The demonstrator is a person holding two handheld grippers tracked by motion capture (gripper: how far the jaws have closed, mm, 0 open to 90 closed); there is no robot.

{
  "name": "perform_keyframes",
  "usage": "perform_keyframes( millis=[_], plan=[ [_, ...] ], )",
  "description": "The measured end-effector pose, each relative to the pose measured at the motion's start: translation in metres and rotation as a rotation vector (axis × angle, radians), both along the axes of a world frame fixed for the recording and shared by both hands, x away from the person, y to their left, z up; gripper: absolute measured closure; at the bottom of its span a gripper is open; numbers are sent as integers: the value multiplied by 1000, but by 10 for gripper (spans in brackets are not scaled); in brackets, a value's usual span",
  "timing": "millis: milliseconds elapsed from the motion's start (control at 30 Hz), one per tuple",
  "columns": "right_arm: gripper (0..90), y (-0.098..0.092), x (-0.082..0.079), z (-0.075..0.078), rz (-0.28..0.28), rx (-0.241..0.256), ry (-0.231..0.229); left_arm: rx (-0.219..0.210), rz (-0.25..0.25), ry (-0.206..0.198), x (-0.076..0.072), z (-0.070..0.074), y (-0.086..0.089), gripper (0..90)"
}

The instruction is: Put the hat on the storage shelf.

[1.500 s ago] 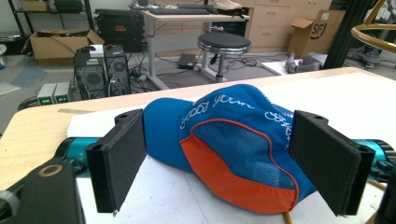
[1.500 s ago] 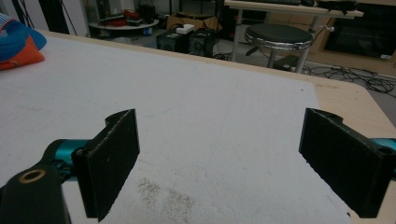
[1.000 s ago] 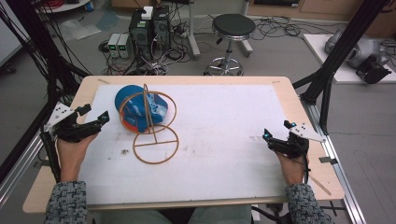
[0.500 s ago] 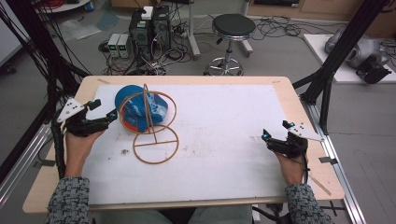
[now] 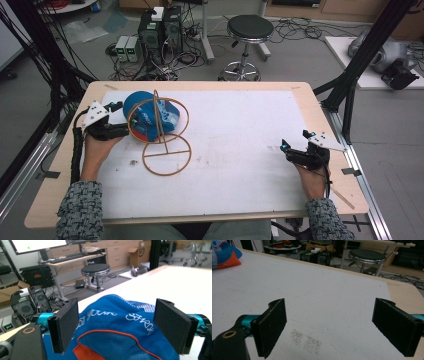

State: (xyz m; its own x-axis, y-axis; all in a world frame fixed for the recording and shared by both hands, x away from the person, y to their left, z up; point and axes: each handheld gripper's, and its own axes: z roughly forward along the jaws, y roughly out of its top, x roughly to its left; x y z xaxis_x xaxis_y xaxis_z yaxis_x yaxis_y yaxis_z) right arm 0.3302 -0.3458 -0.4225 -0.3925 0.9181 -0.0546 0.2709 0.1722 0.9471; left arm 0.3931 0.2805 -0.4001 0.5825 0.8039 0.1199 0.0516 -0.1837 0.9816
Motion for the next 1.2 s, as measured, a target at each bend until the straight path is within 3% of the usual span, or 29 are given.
perform_keyframes(
  millis=[167,367,433,700,767,867,933,1200],
  plan=[
    [115,-2,0,-1,0,-5,9,41,-37,0,8,-10,-10,244],
    [115,-2,-2,-1,0,-3,24,101,-82,-22,15,-6,-27,267],
    [115,-3,-3,-1,2,-3,27,126,-69,-36,20,-7,-31,268],
    [115,-4,-3,-2,7,-8,47,119,-44,16,29,-18,-25,285],
    [115,-4,-3,-2,8,-9,42,155,-48,21,29,-20,-26,347],
    [115,-4,-3,-2,8,-10,42,150,-54,34,29,-21,-27,437],
    [115,-4,-3,-2,9,-10,45,178,-53,37,29,-21,-28,507],
    [115,-4,-3,-2,6,-11,45,201,-102,51,29,-24,-30,774]
  ],
)
